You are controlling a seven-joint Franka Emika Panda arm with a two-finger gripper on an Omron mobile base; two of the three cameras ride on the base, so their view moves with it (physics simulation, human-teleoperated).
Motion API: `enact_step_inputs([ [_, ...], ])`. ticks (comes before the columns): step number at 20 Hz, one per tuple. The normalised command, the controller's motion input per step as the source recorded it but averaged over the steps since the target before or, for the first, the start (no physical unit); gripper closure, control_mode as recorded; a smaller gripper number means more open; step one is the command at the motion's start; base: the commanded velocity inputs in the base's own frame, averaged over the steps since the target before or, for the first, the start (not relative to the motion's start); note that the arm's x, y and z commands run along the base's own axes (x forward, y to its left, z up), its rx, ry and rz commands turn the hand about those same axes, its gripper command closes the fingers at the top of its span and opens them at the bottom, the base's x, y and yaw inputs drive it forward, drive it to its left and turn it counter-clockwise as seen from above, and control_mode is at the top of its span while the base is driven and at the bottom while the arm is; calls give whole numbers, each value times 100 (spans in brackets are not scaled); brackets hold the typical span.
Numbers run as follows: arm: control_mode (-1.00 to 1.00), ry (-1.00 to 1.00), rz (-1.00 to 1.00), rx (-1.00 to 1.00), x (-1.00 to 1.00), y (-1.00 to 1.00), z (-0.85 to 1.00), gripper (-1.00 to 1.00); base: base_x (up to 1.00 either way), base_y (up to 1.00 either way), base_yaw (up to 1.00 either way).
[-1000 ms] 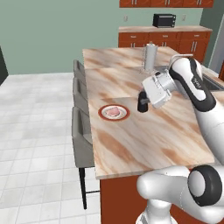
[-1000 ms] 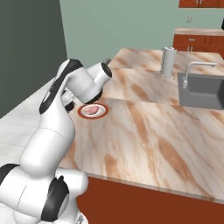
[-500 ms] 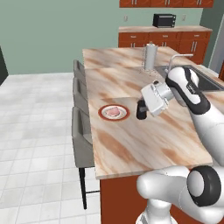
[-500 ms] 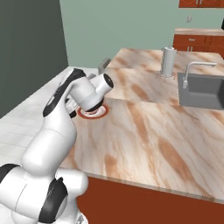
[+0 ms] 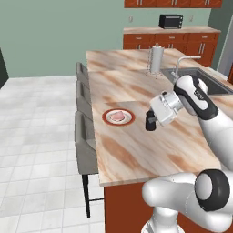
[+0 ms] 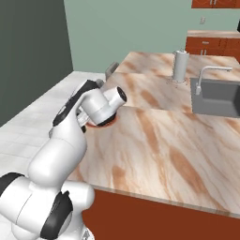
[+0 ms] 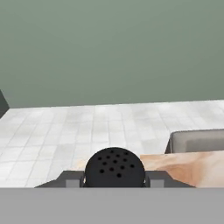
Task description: Retrieve the shaker from the cabinet and place it next the steak on a plate on the dining table.
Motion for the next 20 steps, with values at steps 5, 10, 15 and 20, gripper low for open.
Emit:
enact_step_inputs([
  [5,-100,10,0,5,0,0,-24,100,0,0,0],
  [10,-100,0,0,13,0,0,-18,100,0,0,0],
  [15,-100,-6,0,6,4,0,-14,100,0,0,0],
  [20,-100,-8,0,0,31,0,-7,100,0,0,0],
])
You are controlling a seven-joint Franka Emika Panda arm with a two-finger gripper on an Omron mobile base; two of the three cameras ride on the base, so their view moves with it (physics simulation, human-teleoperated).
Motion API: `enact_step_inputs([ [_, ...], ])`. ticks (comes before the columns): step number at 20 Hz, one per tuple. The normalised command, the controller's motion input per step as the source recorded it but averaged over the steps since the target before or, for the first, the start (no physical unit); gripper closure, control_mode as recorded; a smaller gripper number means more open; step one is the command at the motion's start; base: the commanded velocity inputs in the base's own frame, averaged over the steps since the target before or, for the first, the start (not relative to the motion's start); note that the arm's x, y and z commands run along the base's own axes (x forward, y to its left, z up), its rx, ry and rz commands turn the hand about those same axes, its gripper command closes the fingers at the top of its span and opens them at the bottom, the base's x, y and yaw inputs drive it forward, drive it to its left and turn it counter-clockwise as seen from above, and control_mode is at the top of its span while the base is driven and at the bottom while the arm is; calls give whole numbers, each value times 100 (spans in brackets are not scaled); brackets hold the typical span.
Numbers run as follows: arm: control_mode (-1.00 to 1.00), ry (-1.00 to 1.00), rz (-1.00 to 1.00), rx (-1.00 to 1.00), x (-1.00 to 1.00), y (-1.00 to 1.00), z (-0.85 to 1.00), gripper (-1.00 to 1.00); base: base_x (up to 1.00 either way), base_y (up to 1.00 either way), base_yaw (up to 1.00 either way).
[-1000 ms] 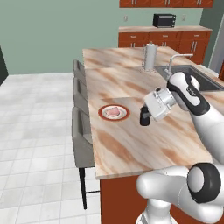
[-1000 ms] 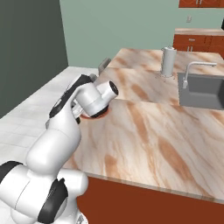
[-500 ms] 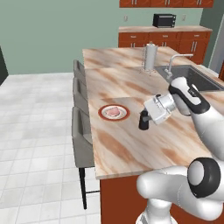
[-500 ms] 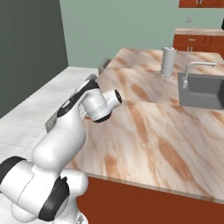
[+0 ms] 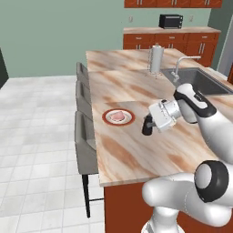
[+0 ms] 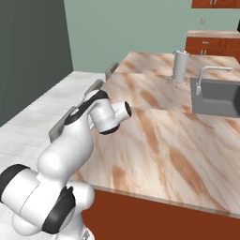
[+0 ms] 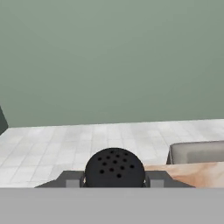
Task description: Retrieve the shaker from the cabinet and place it next the steak on a plate on the dining table.
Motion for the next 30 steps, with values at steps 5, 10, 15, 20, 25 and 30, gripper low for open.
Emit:
enact_step_inputs([
  [5,-100,-3,0,0,39,0,-13,100,0,0,0],
  [10,-100,1,0,1,19,0,-19,100,0,0,0],
  [15,-100,0,0,2,24,7,-18,100,0,0,0],
  [20,-100,0,0,2,29,7,-14,100,0,0,0],
  [25,-100,0,0,0,36,6,-22,100,0,0,0],
  [30,-100,0,0,0,44,9,-21,100,0,0,0],
])
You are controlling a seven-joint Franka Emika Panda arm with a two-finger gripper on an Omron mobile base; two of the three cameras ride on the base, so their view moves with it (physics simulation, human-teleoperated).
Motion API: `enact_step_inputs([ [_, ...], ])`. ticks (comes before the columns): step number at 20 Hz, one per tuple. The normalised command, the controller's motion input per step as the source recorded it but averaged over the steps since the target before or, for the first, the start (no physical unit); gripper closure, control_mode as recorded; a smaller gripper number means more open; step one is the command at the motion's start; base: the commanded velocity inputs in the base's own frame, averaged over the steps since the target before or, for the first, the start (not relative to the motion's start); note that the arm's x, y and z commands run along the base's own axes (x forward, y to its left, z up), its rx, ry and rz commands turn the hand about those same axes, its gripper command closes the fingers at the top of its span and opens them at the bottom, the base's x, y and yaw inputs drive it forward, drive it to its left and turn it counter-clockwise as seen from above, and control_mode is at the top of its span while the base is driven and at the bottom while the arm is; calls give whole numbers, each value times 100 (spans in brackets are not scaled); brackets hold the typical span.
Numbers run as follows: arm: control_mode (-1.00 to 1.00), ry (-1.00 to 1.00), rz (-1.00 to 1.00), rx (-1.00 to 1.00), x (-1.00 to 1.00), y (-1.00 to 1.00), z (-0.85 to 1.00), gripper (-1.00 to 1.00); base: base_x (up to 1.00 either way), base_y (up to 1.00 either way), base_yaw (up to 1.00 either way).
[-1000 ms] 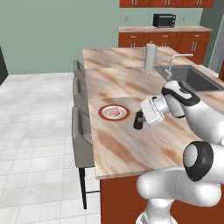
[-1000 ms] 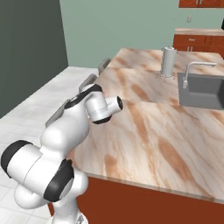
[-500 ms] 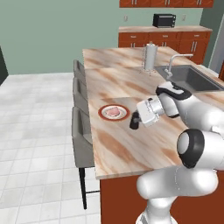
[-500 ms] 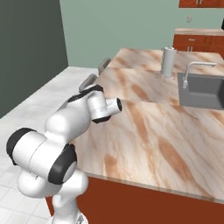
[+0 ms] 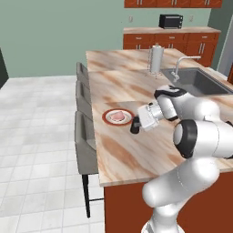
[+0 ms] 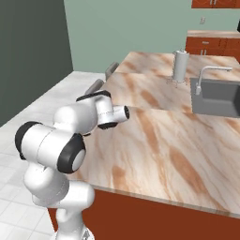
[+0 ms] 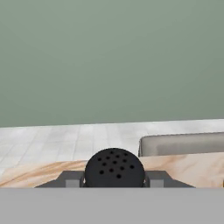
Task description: Retrieve the shaker from the cabinet and place it next the steak on a plate on the dining table.
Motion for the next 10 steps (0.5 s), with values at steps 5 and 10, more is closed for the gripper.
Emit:
enact_step_inputs([
  [5,-100,0,0,0,43,3,-22,100,0,0,0],
  [10,-100,0,0,0,40,0,-20,100,0,0,0],
])
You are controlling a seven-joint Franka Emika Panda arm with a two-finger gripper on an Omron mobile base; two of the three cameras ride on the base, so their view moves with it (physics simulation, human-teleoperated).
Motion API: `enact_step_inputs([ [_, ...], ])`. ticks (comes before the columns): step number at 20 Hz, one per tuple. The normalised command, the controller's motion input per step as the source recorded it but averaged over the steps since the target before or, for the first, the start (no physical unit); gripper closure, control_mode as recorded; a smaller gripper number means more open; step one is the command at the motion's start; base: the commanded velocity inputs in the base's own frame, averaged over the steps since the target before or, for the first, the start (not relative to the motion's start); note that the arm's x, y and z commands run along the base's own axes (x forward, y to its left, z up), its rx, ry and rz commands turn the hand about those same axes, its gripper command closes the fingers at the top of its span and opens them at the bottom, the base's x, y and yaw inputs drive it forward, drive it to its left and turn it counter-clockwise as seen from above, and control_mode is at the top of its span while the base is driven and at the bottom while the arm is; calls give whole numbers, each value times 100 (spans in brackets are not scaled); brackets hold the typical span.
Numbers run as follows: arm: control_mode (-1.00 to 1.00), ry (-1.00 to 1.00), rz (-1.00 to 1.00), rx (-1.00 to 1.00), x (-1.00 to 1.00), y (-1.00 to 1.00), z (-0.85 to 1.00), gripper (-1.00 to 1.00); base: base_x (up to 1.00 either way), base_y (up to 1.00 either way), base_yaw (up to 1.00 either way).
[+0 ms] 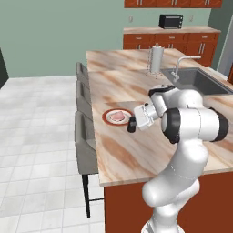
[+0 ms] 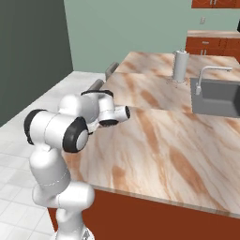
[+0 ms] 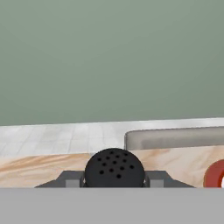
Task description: Retrieve the shaker from the cabinet and place it next the steak on a plate on the dining table.
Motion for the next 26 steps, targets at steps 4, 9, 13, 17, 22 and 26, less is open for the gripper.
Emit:
enact_step_inputs([
  [4,-100,0,0,0,37,0,-23,100,0,0,0],
  [9,-100,0,0,0,30,0,-28,100,0,0,0],
  [13,-100,0,0,0,27,0,-29,100,0,0,0],
  [17,-100,0,0,0,31,4,-24,100,0,0,0],
  [22,-100,-1,0,0,41,5,-16,100,0,0,0],
  [26,-100,0,0,0,41,2,-21,100,0,0,0],
])
